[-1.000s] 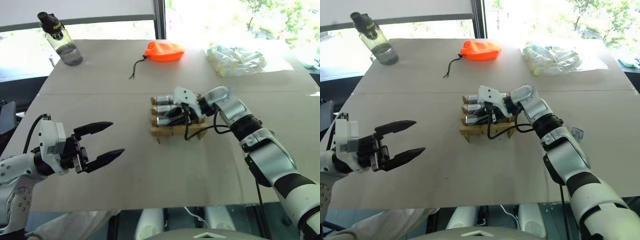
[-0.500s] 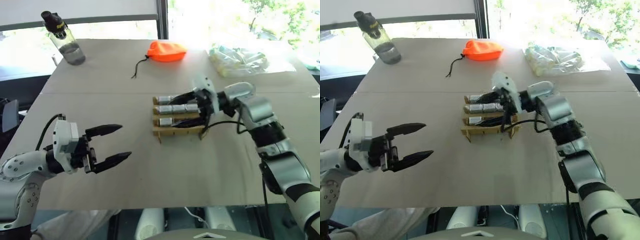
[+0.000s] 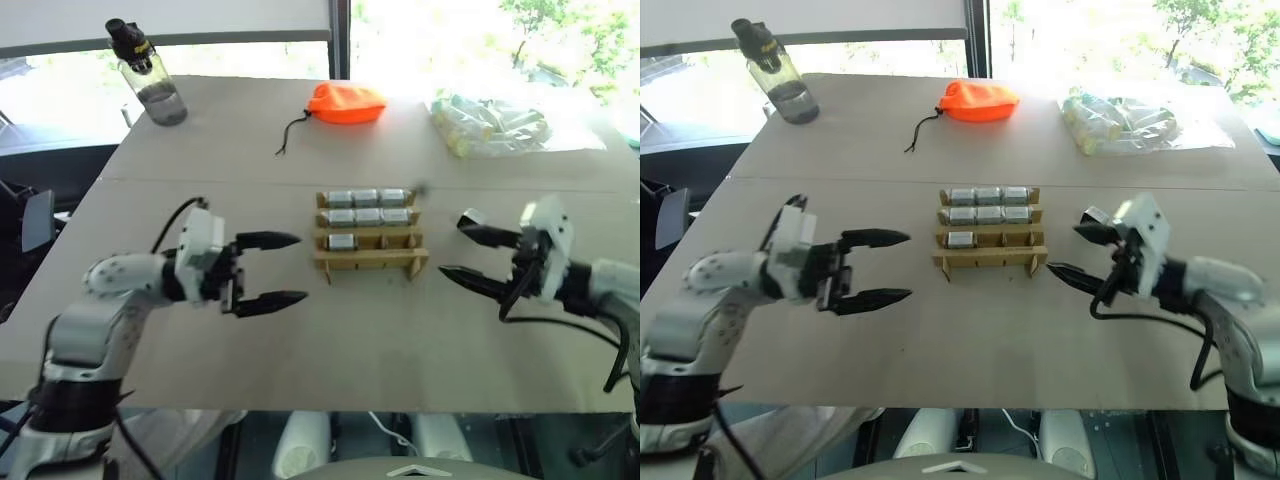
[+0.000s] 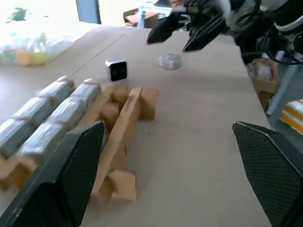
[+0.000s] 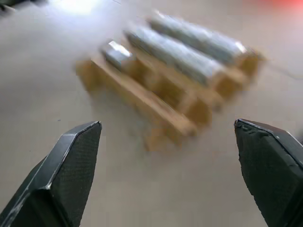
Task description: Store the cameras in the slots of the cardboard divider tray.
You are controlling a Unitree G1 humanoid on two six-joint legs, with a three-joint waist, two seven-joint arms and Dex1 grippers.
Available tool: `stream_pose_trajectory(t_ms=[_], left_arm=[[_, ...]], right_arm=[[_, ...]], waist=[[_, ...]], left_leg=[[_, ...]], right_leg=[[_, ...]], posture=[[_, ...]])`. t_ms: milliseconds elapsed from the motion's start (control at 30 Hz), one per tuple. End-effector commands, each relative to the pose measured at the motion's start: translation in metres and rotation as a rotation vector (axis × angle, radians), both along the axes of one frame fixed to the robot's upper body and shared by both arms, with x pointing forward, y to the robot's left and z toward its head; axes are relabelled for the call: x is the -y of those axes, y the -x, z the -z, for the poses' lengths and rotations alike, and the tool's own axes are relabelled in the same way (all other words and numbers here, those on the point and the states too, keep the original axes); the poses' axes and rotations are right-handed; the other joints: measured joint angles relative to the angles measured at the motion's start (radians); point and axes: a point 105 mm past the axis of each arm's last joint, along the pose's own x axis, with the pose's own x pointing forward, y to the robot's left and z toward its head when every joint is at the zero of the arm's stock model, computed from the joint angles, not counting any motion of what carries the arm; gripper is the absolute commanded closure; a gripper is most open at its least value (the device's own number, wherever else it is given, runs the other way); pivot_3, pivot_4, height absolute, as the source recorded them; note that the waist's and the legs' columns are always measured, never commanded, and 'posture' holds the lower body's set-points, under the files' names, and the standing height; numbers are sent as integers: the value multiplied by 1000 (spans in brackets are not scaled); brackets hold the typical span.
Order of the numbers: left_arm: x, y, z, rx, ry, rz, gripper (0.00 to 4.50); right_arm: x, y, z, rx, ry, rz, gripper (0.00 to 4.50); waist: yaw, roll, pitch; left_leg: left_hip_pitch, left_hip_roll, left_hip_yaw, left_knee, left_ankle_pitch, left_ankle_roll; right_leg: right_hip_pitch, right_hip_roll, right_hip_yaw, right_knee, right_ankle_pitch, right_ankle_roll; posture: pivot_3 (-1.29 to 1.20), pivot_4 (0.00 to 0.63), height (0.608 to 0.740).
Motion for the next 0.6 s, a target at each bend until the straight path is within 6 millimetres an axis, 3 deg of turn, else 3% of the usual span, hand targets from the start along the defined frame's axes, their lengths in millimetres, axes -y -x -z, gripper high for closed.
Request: stream_pose_trajectory(t_ms=[33, 133, 233, 367, 600], left_arm=[[12, -6, -5, 46, 0, 65, 0], [11, -11, -6, 56, -7, 85, 0], [11, -14, -9, 68, 3, 109, 0], [14, -15, -9, 83, -5, 137, 0], [17, -13, -10, 90, 6, 142, 0]], right_arm=[[34, 3, -3, 120, 100, 222, 60], [41, 13, -4, 168, 63, 340, 60], [45, 25, 6, 201, 10, 518, 60], [41, 35, 22, 173, -50, 632, 60], [40, 18, 47, 191, -99, 904, 60]], waist=[[-6, -1, 0], [-16, -1, 0], [-12, -1, 0], [-13, -1, -1], [-15, -3, -2]], left_leg=[[0, 0, 0, 0, 0, 0], [3, 2, 3, -1, 0, 0], [4, 4, 1, -2, 1, -2], [4, 5, 3, -2, 2, -3], [4, 5, 4, -1, 2, -3]], right_leg=[[0, 1, 0, 0, 0, 0], [0, 6, 5, 0, 0, 0], [0, 10, 5, 1, -1, 0], [0, 11, 6, 1, -1, 0], [-1, 10, 9, 1, -1, 0]], posture=[[0, 150, 740], [0, 150, 740], [0, 150, 740], [0, 150, 740], [0, 150, 740]])
